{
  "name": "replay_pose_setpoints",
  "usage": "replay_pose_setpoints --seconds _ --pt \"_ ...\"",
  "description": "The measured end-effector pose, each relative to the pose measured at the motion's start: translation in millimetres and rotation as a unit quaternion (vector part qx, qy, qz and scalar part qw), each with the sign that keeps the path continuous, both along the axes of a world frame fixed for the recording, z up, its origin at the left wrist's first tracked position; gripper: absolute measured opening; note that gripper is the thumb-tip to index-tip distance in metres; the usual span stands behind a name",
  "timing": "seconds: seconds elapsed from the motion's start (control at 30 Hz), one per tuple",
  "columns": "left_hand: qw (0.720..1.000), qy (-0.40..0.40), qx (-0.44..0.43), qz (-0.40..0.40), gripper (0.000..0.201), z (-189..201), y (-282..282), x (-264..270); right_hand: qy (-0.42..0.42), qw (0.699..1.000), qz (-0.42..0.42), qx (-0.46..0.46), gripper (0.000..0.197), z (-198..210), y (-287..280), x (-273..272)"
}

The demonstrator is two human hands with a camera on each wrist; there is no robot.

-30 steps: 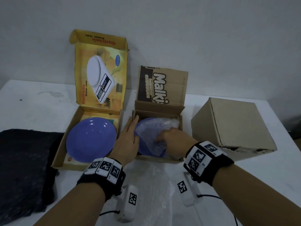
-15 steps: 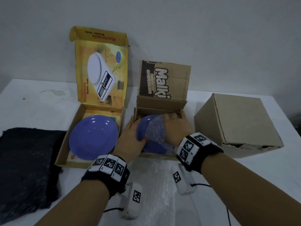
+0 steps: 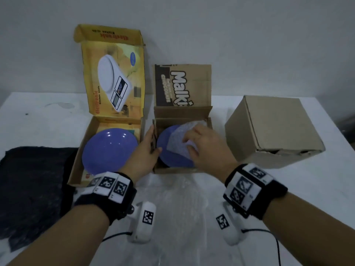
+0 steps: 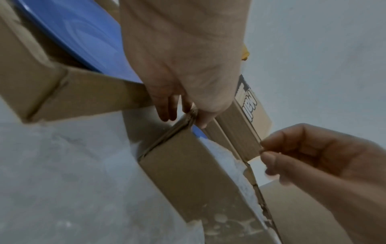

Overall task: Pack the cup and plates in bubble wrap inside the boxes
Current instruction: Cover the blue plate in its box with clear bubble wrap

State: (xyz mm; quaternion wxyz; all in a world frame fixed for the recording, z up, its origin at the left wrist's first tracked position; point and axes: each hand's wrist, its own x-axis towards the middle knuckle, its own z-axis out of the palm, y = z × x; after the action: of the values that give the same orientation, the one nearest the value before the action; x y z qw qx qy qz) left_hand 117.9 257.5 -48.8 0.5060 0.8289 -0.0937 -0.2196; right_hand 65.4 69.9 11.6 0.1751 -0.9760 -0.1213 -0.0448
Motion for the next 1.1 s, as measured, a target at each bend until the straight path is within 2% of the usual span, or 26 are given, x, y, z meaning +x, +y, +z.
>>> replay_pose_setpoints --seconds 0.07,0.13,0.2,0.23,0.27,0.3,0.43,0.5,0.6,0.7,0.77,0.83,0.9,0.97,1.03,1.1 --pt "1.0 0.012 0.011 0.014 0.069 1.3 4.6 -0.3 0.049 0.994 0.068 0.071 0.007 0.4 17.0 -22.7" --pt "1.0 0.015 0.024 0.014 0.067 1.9 7.3 -2.2 0.14 0.981 0.123 0.055 0.013 -9.2 31.1 -41.4" --pt "0.999 0.019 0.027 0.012 0.065 2.0 9.0 -3.8 0.245 0.957 0.156 -0.023 0.046 -25.8 37.3 -56.8" --pt "0.999 0.02 0.027 0.013 0.065 1.5 10.0 -4.0 0.267 0.945 0.175 -0.069 0.06 -33.5 38.3 -62.3" --pt "0.999 0.018 0.026 0.012 0.065 2.0 10.9 -3.9 0.265 0.939 0.192 -0.101 0.066 -40.0 37.9 -65.4" --pt "1.0 0.018 0.024 0.01 0.065 2.2 11.9 -3.5 0.25 0.941 0.2 -0.109 0.063 -43.1 37.5 -67.0" --pt "1.0 0.02 0.018 0.007 0.067 1.3 13.8 -2.4 0.2 0.965 0.163 -0.048 0.024 -32.3 28.5 -64.4" --pt "1.0 0.015 0.022 0.012 0.067 0.8 13.2 -2.1 0.186 0.973 0.139 -0.001 0.016 -24.1 21.9 -60.7" --pt "1.0 0.013 0.022 0.014 0.066 0.7 13.0 -2.7 0.143 0.984 0.091 0.051 0.019 -14.8 8.3 -48.0" --pt "1.0 0.016 0.014 0.013 0.066 1.7 12.7 -3.7 0.041 0.992 -0.015 0.118 0.026 -8.2 -4.3 -33.0" --pt "1.0 0.014 0.018 0.018 0.066 2.7 11.6 -4.1 -0.026 0.979 -0.099 0.174 0.029 -6.5 -7.7 -27.5" --pt "0.999 0.014 0.019 0.021 0.065 3.7 10.6 -4.2 -0.013 0.968 -0.123 0.217 0.031 -6.1 -6.6 -28.4" --pt "1.0 0.018 0.014 0.019 0.065 4.2 10.4 -3.6 0.084 0.977 -0.064 0.187 0.05 -7.7 -5.8 -34.3" --pt "0.999 0.025 0.011 0.019 0.065 3.7 11.1 -2.7 0.158 0.985 0.027 0.063 0.073 -15.9 -8.0 -38.7" --pt "0.999 0.03 0.004 0.023 0.065 2.3 12.3 -2.4 0.169 0.981 0.084 -0.048 0.074 -24.9 -8.9 -37.3" --pt "0.999 0.034 -0.006 0.028 0.065 1.6 13.2 -2.6 0.176 0.98 0.071 -0.05 0.058 -23.3 -9.8 -31.5"
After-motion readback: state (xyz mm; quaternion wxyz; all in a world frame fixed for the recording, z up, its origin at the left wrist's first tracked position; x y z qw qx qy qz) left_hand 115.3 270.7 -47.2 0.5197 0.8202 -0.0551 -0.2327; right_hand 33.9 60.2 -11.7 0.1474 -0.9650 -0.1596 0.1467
